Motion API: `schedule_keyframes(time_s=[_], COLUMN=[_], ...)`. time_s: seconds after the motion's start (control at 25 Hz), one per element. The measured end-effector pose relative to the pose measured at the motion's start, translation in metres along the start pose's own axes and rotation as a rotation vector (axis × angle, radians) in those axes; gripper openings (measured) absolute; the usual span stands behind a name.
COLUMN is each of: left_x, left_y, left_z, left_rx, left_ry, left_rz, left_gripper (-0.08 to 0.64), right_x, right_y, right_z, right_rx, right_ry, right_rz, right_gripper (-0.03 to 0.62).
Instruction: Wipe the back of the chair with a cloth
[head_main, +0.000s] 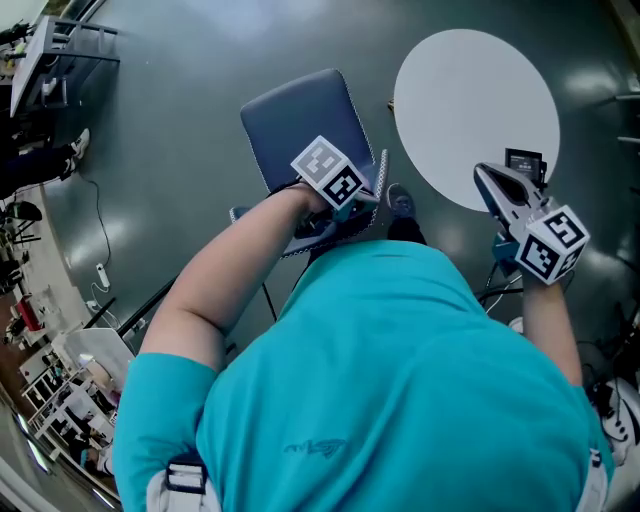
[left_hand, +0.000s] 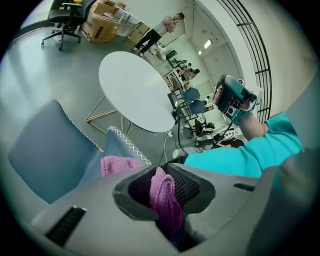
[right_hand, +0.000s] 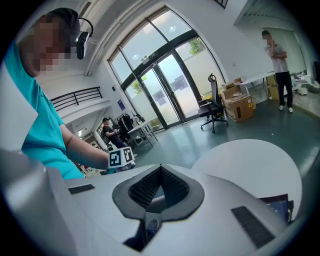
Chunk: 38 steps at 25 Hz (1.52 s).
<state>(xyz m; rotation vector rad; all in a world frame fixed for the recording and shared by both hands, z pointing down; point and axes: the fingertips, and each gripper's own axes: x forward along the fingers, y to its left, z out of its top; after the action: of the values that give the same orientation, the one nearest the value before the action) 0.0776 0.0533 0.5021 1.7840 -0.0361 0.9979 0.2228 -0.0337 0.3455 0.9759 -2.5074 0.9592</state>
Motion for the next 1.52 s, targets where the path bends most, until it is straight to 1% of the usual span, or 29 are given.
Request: schedule_keyframes(time_s=[0.24, 0.48, 0.76, 0.92, 1.0, 1.16, 1.28, 1.4, 1.52], left_x=[0.002, 0.007, 0.016, 0.019, 0.019, 0.010, 0.001, -0.010, -0.035], left_y=[0.023, 0.044, 0.081, 0.096, 0.104, 0.117, 0.117, 0.111, 0.106], left_z=[0.022, 0.040, 0.059, 0.068, 0.076, 0.096, 0.102, 0.099, 0.080], left_rx=[-0.035, -0.074, -0.155, -0.172, -0.183, -0.210, -0.190, -0.170, -0.172], left_ry=[-0.026, -0.071, -0.132, -0.157, -0.187, -0.302, -0.345, -0.381, -0.418], left_rz=[0.010, 0.025, 0.051, 0.071, 0.085, 0.109, 0.130, 0.143, 0.175], left_gripper=[0.078, 0.078, 0.078, 0.078, 0.078, 0.078, 0.078, 0.078, 0.078], right_x=[-0.006, -0.016, -0.026, -0.028, -0.030, -0.030, -0.028, -0.027, -0.024], right_y=[-0.016, -0.025, -0.036, -0.037, -0.039, -0.039, -0.038, -0.041, -0.038], right_z=[-0.003, -0.006, -0.012, -0.014, -0.017, -0.019, -0.018, -0.019, -0.017], right_rx=[0.019, 0.029, 0.045, 0.052, 0.054, 0.055, 0.048, 0.037, 0.021], right_ry=[0.004, 0.010, 0.017, 0.023, 0.027, 0.032, 0.030, 0.022, 0.017], right_rz=[-0.029, -0.052, -0.075, -0.085, -0.088, -0.088, -0.078, -0.058, -0.029], right_gripper=[-0.003, -0.003, -0.003, -0.003, -0.003, -0.003, -0.002, -0.003, -0.002])
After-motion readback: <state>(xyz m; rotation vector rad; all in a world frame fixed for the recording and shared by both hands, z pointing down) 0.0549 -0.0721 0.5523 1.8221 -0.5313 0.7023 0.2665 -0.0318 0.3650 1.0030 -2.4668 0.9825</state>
